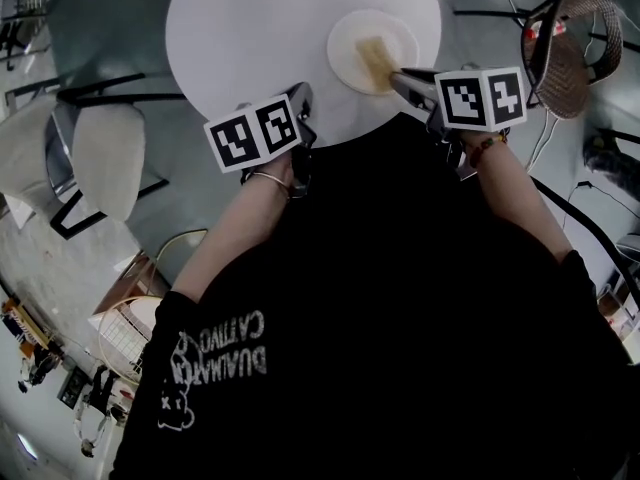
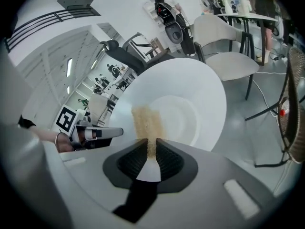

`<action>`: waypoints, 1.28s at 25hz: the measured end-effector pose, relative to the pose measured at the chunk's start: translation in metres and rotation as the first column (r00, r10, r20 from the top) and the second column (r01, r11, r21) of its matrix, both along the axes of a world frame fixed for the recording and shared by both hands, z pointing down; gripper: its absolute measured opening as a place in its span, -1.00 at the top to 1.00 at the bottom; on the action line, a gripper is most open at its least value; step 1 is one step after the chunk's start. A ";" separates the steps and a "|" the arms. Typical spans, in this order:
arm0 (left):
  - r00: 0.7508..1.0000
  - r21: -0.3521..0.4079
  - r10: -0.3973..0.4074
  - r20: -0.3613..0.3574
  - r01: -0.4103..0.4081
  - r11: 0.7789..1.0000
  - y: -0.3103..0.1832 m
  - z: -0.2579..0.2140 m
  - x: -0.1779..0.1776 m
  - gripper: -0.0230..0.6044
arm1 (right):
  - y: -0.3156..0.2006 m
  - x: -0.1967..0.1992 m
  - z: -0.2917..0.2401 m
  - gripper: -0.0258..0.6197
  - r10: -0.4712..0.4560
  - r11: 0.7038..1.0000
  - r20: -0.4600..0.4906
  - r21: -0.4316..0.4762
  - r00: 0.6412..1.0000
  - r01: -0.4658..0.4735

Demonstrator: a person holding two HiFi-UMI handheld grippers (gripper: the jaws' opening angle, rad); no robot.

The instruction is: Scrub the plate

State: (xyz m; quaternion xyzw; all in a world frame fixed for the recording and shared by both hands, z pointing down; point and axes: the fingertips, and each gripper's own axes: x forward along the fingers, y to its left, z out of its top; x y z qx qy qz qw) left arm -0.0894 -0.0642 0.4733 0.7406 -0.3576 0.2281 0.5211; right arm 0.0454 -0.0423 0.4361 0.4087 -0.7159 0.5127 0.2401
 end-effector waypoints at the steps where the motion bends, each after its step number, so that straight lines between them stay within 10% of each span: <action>1: 1.000 0.003 0.002 -0.006 -0.002 1.000 0.003 -0.001 -0.003 0.92 | 0.004 -0.007 0.001 0.73 -0.016 1.000 -0.004 -0.005 1.000 0.016; 12: 1.000 0.025 -0.016 -0.025 0.016 1.000 0.022 -0.005 -0.038 0.91 | 0.020 -0.053 0.007 0.74 -0.062 0.996 -0.008 -0.057 0.998 0.062; 32: 0.987 0.017 -0.161 0.021 0.160 0.987 0.035 -0.010 -0.007 0.92 | 0.027 0.016 0.002 0.74 -0.129 0.988 0.012 -0.089 0.992 0.129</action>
